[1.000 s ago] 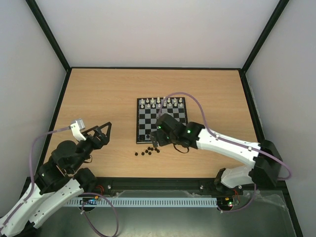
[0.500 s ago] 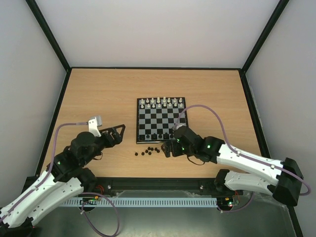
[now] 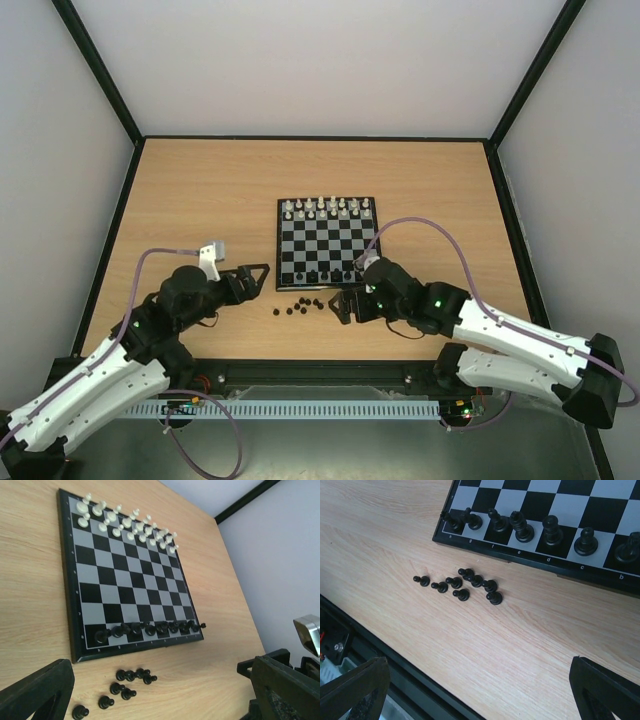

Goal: Set up the chess pieces on the board
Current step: Pick up the chess piece at the center of the board.

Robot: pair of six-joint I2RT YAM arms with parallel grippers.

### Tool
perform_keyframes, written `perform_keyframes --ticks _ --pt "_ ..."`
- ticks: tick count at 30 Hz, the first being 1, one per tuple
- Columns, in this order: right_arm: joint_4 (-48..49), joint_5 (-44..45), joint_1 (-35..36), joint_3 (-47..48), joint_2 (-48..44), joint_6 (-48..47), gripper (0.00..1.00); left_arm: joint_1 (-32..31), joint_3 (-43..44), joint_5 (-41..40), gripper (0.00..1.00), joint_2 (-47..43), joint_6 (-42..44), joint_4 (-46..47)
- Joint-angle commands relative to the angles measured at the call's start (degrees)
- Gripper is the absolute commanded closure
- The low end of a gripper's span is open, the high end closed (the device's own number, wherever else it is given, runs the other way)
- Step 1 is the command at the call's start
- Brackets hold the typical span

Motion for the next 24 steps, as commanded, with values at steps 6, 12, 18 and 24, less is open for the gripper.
perform_keyframes --ticks 6,12,18,24 --pt "0.05 -2.94 0.01 -3.08 -5.13 1.96 0.01 -0.14 -2.17 5.22 0.01 2.16 3.51 2.8" --pt "-1.77 2.51 0.0 1.64 -1.95 2.02 0.01 -0.14 -2.87 1.41 0.01 2.99 3.86 5.37" --pt "-4.04 7.66 -0.01 3.19 -4.04 1.47 0.01 -0.14 7.91 -2.75 0.01 8.82 5.2 0.82" --pt "-3.11 13.34 -0.05 1.63 -5.12 -0.45 0.02 -0.14 9.25 -2.94 0.0 10.76 8.07 0.57"
